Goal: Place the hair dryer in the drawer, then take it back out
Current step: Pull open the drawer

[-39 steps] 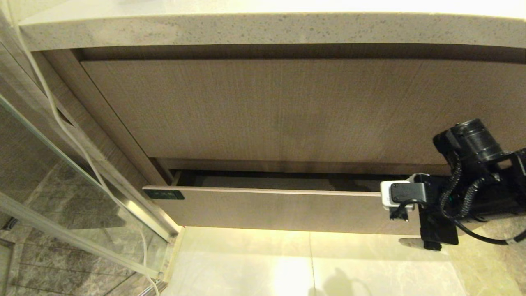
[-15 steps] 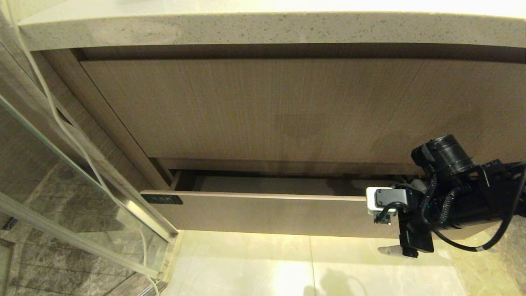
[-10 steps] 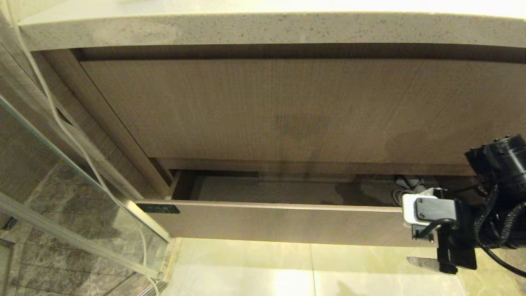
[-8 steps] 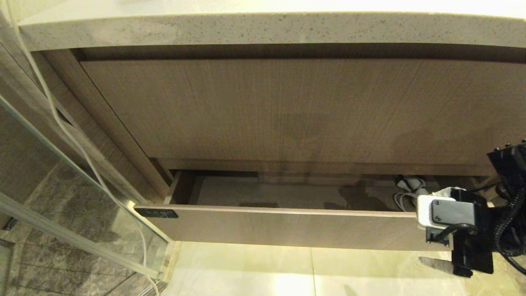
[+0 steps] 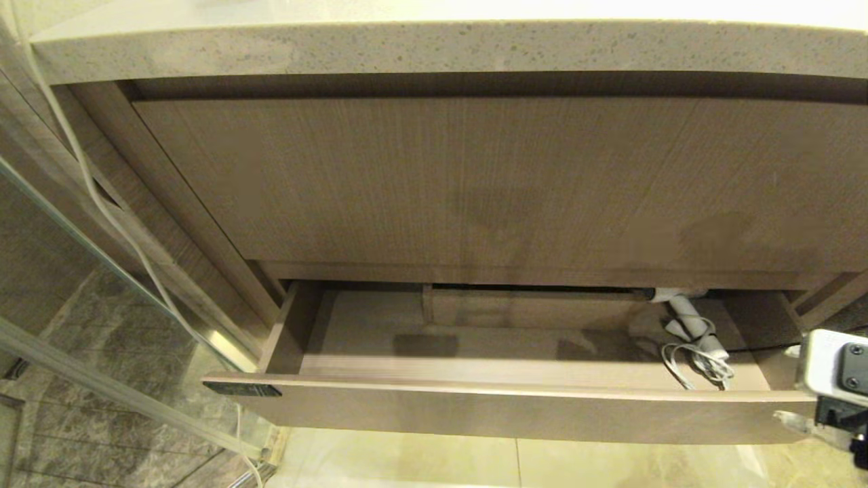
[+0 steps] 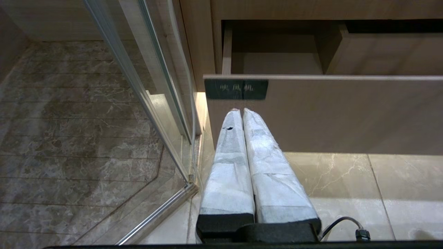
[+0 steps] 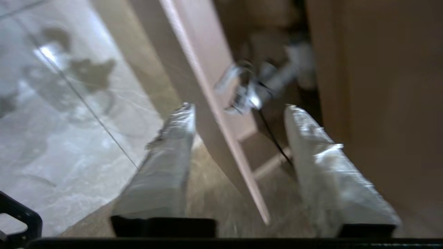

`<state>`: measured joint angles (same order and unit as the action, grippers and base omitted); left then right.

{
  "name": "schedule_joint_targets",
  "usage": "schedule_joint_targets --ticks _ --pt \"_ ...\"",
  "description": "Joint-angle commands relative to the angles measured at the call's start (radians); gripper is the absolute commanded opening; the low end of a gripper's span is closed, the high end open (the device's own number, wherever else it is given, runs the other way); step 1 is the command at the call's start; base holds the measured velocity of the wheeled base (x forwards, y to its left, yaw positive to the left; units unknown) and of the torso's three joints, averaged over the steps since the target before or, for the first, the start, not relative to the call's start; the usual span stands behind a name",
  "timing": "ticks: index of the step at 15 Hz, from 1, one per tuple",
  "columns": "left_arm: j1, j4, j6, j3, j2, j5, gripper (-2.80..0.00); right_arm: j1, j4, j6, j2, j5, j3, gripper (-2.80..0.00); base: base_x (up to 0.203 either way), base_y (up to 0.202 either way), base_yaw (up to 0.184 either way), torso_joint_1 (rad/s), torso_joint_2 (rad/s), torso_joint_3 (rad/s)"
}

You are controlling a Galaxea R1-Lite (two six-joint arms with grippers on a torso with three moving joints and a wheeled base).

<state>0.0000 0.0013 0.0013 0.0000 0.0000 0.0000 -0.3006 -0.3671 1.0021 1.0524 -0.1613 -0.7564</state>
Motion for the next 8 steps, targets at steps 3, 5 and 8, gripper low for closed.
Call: schedule_joint_targets --ticks 3,5,8 --pt "0.000 0.000 0.000 0.000 0.000 0.000 -2.80 0.120 -0.036 0.000 -0.133 -0.027 -0.039 -2.80 0.000 0.000 0.000 0.000 0.00 0.000" --pt "0.000 0.000 0.000 0.000 0.000 0.000 -2.80 0.223 -0.044 0.000 -0.124 -0.034 -0.062 -2.80 0.000 0.000 0.000 0.000 0.00 0.000" --pt "0.000 0.000 0.000 0.000 0.000 0.000 -2.80 0.327 -0.045 -0.009 -0.013 -0.077 -0.116 -2.80 0.000 0.000 0.000 0.000 0.00 0.000"
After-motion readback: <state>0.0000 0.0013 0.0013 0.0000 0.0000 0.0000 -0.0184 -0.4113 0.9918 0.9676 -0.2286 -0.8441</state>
